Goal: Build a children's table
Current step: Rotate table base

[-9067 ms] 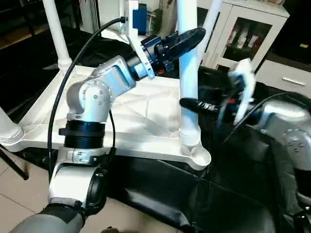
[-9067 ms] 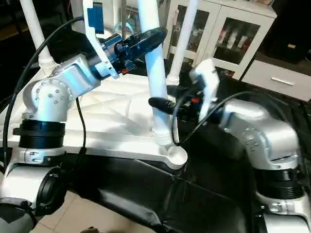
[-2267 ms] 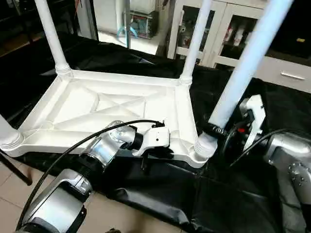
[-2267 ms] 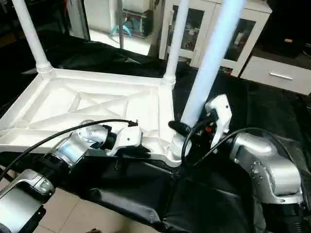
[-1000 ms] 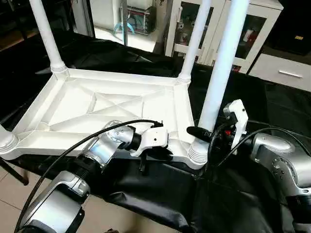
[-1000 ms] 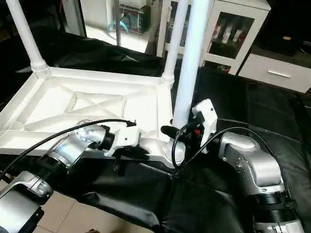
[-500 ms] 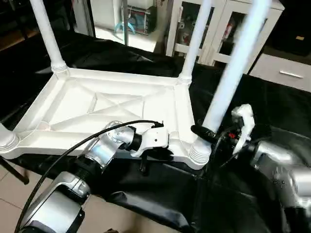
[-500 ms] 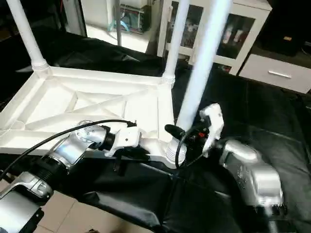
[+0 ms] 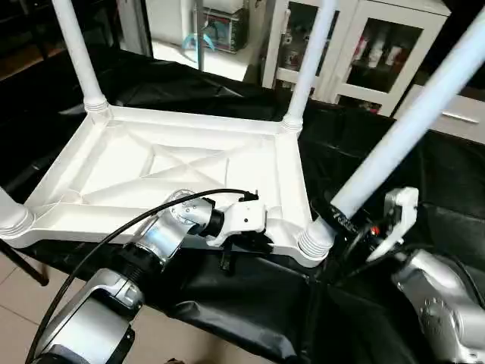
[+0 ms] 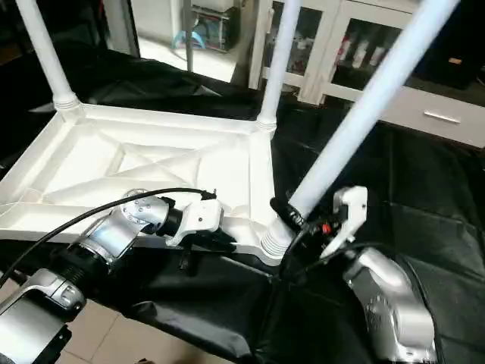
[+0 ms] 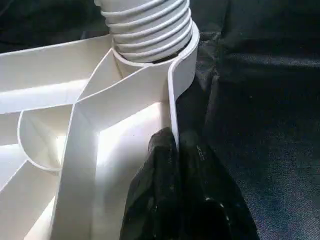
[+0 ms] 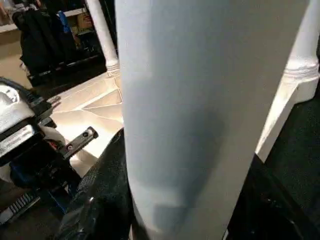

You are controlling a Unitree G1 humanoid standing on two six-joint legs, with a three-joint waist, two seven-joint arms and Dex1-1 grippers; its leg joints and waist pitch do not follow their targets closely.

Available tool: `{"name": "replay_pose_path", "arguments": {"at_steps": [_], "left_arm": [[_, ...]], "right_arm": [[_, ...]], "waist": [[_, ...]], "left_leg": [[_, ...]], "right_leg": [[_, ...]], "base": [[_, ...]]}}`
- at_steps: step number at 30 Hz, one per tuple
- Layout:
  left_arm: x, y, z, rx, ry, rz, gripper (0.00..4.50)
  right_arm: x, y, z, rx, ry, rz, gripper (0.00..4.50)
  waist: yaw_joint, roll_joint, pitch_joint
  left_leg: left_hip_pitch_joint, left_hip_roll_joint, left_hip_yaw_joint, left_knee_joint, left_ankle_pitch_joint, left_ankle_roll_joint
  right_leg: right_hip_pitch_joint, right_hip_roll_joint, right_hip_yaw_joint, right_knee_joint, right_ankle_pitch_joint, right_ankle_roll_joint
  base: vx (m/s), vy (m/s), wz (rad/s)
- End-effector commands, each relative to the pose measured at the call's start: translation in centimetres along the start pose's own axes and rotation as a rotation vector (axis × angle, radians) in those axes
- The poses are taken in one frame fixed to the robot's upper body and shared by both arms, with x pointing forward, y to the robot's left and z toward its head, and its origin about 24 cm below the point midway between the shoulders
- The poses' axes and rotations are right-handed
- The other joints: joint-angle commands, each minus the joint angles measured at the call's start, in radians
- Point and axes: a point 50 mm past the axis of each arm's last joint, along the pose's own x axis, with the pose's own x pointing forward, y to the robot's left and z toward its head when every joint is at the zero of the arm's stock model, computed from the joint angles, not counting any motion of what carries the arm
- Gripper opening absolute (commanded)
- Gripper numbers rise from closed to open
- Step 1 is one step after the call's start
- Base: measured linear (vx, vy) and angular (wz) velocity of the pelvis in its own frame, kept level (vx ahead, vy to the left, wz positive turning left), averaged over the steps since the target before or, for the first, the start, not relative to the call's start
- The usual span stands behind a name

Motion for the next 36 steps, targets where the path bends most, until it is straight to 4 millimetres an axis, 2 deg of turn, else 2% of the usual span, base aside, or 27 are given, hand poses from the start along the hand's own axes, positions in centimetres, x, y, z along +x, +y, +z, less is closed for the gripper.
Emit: {"name": "replay_pose_path", "arguments": {"at_steps": [1,4,6,7,11,16,17,19,20,21,23,24,26,29,31,33,36], "left_arm": [[-0.2,-0.3,-1.1,-0.029,0.048,0.004,0.0],[-0.2,-0.3,-1.2,-0.029,0.051,0.006,0.0],[-0.3,-0.2,-1.2,-0.03,0.053,0.01,0.0],[-0.3,-0.2,-1.2,-0.03,0.053,0.011,0.0],[-0.4,-0.2,-1.3,-0.033,0.054,0.013,0.0],[-0.6,-0.3,-1.5,-0.037,0.058,0.012,0.0],[-0.7,-0.4,-1.5,-0.038,0.059,0.009,0.0],[-0.7,-0.4,-1.6,-0.038,0.06,0.007,0.0],[-0.7,-0.5,-1.6,-0.038,0.061,0.005,0.0],[-0.7,-0.5,-1.6,-0.039,0.061,0.005,0.0],[-0.7,-0.5,-1.6,-0.041,0.062,0.003,0.0],[-0.7,-0.5,-1.6,-0.042,0.062,0.002,0.0],[-0.7,-0.5,-1.6,-0.043,0.061,0.001,0.0],[-0.7,-0.5,-1.6,-0.044,0.059,0.001,0.0],[-0.7,-0.5,-1.6,-0.045,0.057,0.003,0.0],[-0.7,-0.6,-1.6,-0.046,0.057,0.003,0.0],[-0.7,-0.6,-1.6,-0.046,0.057,0.008,0.0]], "right_arm": [[-1.4,-0.7,-3.1,0.029,0.169,-0.084,1.83],[-1.5,-0.4,-3.3,-0.007,0.188,-0.061,1.83],[-1.7,0.0,-3.6,-0.027,0.198,-0.038,1.83],[-1.8,0.0,-3.7,-0.028,0.201,-0.036,1.83],[-2.1,0.3,-4.5,-0.041,0.263,-0.02,1.83],[-2.1,0.9,-5.8,-0.049,0.423,0.056,1.83],[-2.0,1.2,-5.9,-0.06,0.457,0.085,1.83],[-1.5,1.3,-5.6,-0.077,0.461,0.112,1.83],[-1.3,1.4,-5.4,-0.078,0.461,0.12,1.83],[-1.2,1.3,-5.2,-0.083,0.472,0.133,1.83],[-1.2,1.3,-5.3,-0.091,0.5,0.149,1.83],[-1.2,1.3,-5.3,-0.089,0.507,0.151,1.83],[-1.2,1.4,-5.4,-0.081,0.527,0.156,1.82],[-1.2,1.0,-5.7,-0.055,0.558,0.125,1.82],[-1.4,0.7,-6.2,-0.037,0.57,0.103,1.82],[-1.7,0.5,-6.7,-0.015,0.576,0.08,1.82],[-2.2,0.3,-7.5,-0.015,0.567,0.028,1.82]], "waist": [[-0.003,0.006,-0.023],[-0.006,0.004,-0.019],[-0.005,0.002,-0.018],[-0.005,-0.001,-0.017],[-0.005,0.0,-0.016],[-0.006,-0.001,-0.01],[-0.007,-0.002,-0.011],[-0.009,-0.004,-0.011],[-0.009,-0.008,-0.013],[-0.011,-0.006,-0.012],[-0.013,-0.009,-0.009],[-0.013,-0.007,-0.009],[-0.014,-0.007,-0.01],[-0.017,-0.009,-0.011],[-0.019,-0.008,-0.01],[-0.019,-0.012,-0.009],[-0.021,-0.01,-0.006]], "left_leg": [[0.003,0.075,-0.04,-0.092,-0.347,0.01],[0.007,0.074,-0.044,-0.091,-0.382,0.01],[0.008,0.075,-0.045,-0.092,-0.385,0.01],[0.007,0.076,-0.044,-0.093,-0.378,0.013],[0.003,0.077,-0.045,-0.096,-0.364,0.018],[0.002,0.076,-0.049,-0.099,-0.394,0.011],[0.007,0.075,-0.05,-0.098,-0.403,0.008],[0.007,0.074,-0.053,-0.099,-0.413,0.006],[0.008,0.074,-0.052,-0.098,-0.412,0.006],[0.009,0.075,-0.054,-0.1,-0.415,0.005],[0.01,0.075,-0.055,-0.101,-0.429,0.003],[0.015,0.074,-0.055,-0.1,-0.445,0.001],[0.014,0.077,-0.056,-0.104,-0.44,0.0],[0.013,0.078,-0.057,-0.107,-0.445,-0.003],[0.016,0.077,-0.055,-0.106,-0.456,-0.005],[0.017,0.076,-0.057,-0.106,-0.47,-0.006],[0.019,0.075,-0.062,-0.106,-0.492,-0.011]], "right_leg": [[0.016,-0.09,0.067,-0.1,-0.483,-0.115],[0.011,-0.095,0.067,-0.112,-0.584,-0.088],[0.008,-0.095,0.068,-0.115,-0.605,-0.077],[0.008,-0.095,0.069,-0.115,-0.593,-0.077],[0.011,-0.094,0.069,-0.111,-0.566,-0.086],[0.011,-0.095,0.068,-0.118,-0.636,-0.061],[0.008,-0.097,0.068,-0.122,-0.662,-0.053],[0.007,-0.098,0.067,-0.125,-0.689,-0.045],[0.007,-0.099,0.067,-0.127,-0.696,-0.039],[0.007,-0.099,0.066,-0.128,-0.697,-0.04],[0.006,-0.097,0.064,-0.13,-0.701,-0.038],[0.002,-0.097,0.064,-0.131,-0.711,-0.037],[0.006,-0.096,0.065,-0.128,-0.672,-0.047],[0.007,-0.094,0.066,-0.123,-0.631,-0.061],[0.004,-0.096,0.067,-0.125,-0.639,-0.062],[0.003,-0.097,0.065,-0.13,-0.677,-0.048],[-0.001,-0.1,0.062,-0.138,-0.732,-0.03]], "base": [[0.0,0.0,0.0],[0.0,0.0,0.0],[0.0,0.0,0.0],[0.0,0.0,0.0],[0.0,0.0,0.0],[0.0,0.0,0.0],[0.0,0.0,0.0],[0.0,0.0,0.0],[0.0,0.0,0.0],[0.0,0.0,0.0],[0.0,0.0,0.0],[0.0,0.0,0.0],[0.0,0.0,0.0],[0.0,0.0,0.0],[0.0,0.0,0.0],[0.0,0.0,0.0],[0.0,0.0,0.0]]}}
